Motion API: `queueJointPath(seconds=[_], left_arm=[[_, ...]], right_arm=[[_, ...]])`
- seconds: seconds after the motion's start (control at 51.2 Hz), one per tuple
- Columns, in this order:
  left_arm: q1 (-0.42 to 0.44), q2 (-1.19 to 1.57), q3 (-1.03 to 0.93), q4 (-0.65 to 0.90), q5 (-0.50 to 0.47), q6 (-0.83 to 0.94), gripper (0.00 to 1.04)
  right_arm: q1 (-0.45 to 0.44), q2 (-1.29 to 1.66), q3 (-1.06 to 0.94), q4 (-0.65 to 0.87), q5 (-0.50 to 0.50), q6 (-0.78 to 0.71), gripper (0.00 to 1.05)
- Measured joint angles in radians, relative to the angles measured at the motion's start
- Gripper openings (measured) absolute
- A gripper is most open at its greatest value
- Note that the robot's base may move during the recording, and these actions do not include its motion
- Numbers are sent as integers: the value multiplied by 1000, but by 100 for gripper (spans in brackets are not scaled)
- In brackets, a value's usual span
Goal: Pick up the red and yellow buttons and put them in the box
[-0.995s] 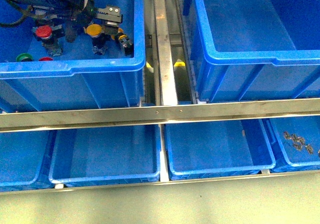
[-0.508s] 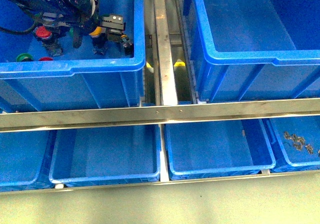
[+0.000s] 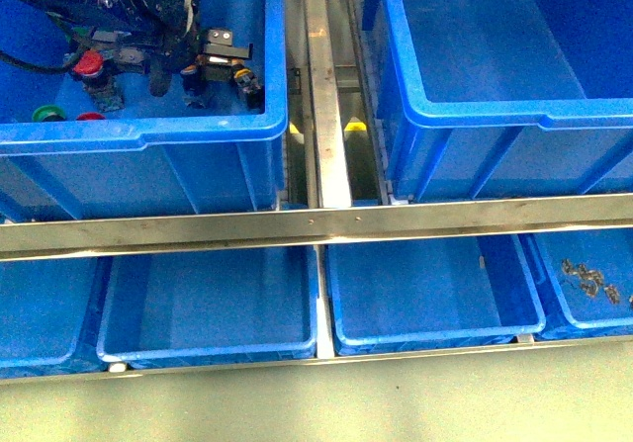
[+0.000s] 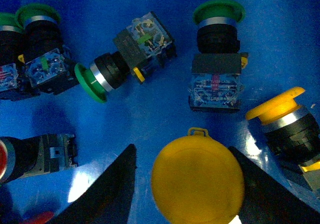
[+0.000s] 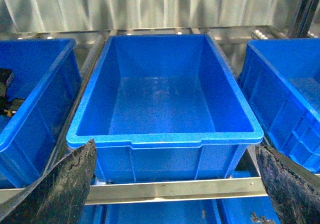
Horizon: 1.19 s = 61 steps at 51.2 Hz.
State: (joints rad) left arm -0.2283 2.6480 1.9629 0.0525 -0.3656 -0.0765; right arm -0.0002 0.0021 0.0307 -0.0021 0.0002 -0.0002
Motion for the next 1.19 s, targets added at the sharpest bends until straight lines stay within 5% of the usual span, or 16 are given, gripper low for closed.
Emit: queueJointPath(seconds=[0.137,0.371,0.664,0.917,1.191], left_arm=[[0,8,8,0,0,-5,35],[2,-45,-101,70,31,-23,34],[75,-581,-665,369,293,-137,34],[214,-1018,-1071,406,470,-161,34],[386,-1335,-1420,510,795,-339,34]], right_arm=[[0,0,0,0,0,0,97],[0,0,0,0,0,0,97],[0,0,0,0,0,0,97],[0,0,0,0,0,0,97],[0,0,0,0,0,0,97]])
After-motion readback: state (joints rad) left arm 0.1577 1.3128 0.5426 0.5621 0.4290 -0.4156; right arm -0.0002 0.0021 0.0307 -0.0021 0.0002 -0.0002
